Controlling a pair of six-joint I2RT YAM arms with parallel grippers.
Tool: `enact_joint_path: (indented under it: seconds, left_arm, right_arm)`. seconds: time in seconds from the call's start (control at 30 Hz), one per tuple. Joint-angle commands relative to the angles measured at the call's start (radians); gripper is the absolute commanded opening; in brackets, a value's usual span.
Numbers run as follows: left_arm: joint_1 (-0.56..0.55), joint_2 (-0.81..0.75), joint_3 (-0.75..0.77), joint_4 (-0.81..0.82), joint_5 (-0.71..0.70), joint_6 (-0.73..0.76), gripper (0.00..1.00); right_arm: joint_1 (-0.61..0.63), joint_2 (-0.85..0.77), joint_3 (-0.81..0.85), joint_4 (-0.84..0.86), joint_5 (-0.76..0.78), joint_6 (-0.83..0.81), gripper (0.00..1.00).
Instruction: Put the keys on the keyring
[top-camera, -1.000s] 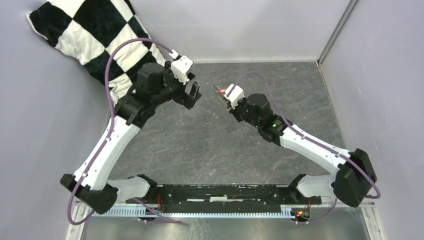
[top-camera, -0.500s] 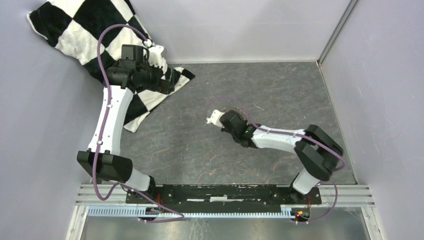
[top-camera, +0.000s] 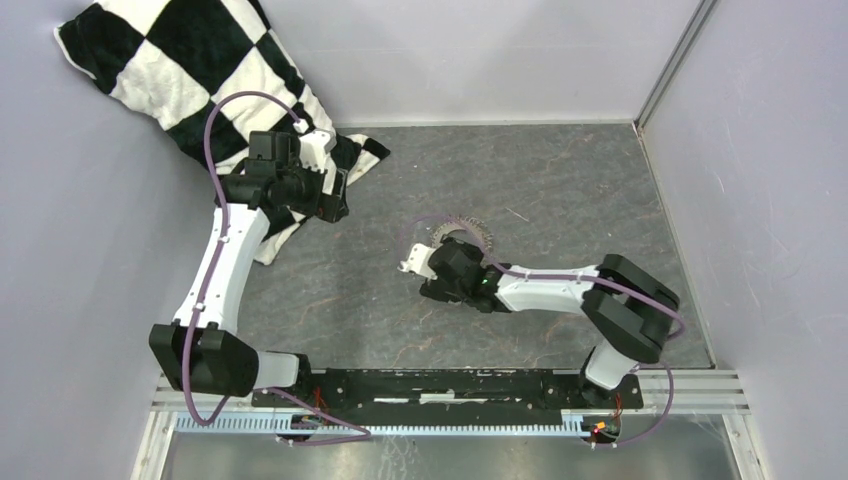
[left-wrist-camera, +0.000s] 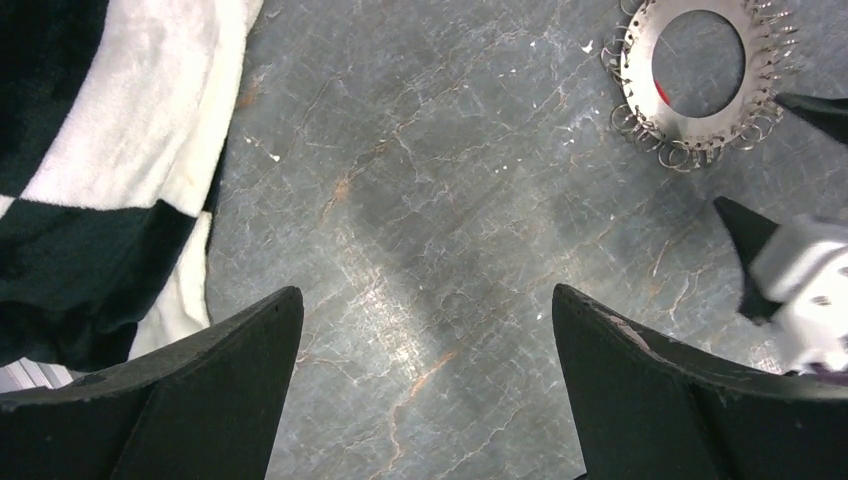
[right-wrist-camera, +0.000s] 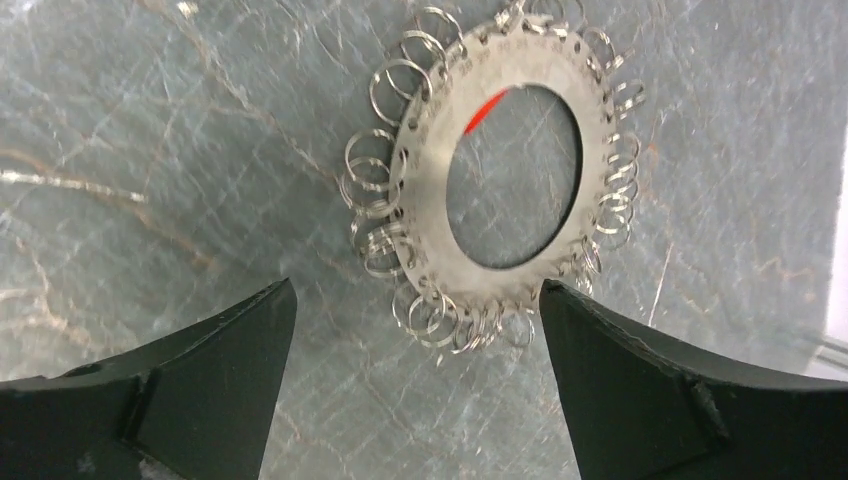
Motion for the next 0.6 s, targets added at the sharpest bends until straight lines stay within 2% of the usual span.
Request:
enact_joint_path:
  seconds: [0.0,0.13,0.27,0.33,0.4,0.47,0.57]
  left_arm:
    - [0.018,-0.043,-0.058,0.139,0.035,0.013,1.00]
    - [0.051,-0.037,-0.082,0.205,0.043,0.007,1.00]
    - [0.140,-0.033,-0.164,0.350,0.064,-0.001,1.00]
    - [0.188,-0.042,-0.278,0.494,0.079,-0.037,1.00]
    - [0.232,-0.058,-0.416,0.669,0.097,-0.083,1.00]
    - [0.262,-0.068,-0.542,0.820,0.110,-0.125,1.00]
    - [0.287,-0.082,-0.689,1.005,0.128,-0.173,1.00]
  right_arm:
    - [-0.076,-0.160,-0.062,0.057,-0.145,0.110,0.98]
    - [-0.267,-0.348,-0.157,0.170,-0.260,0.248,0.98]
    - [-0.489,-0.500,-0.301,0.318,-0.223,0.396,0.98]
    - [-0.611,-0.528,-0.357,0.352,-0.119,0.507,0.98]
    - [-0.699,-0.528,-0.416,0.391,0.069,0.584,0.98]
    - [-0.749,-0.519,-0.488,0.486,0.193,0.554,0.98]
    - [-0.794,-0.485,-0.527,0.509,0.332,0.530,0.98]
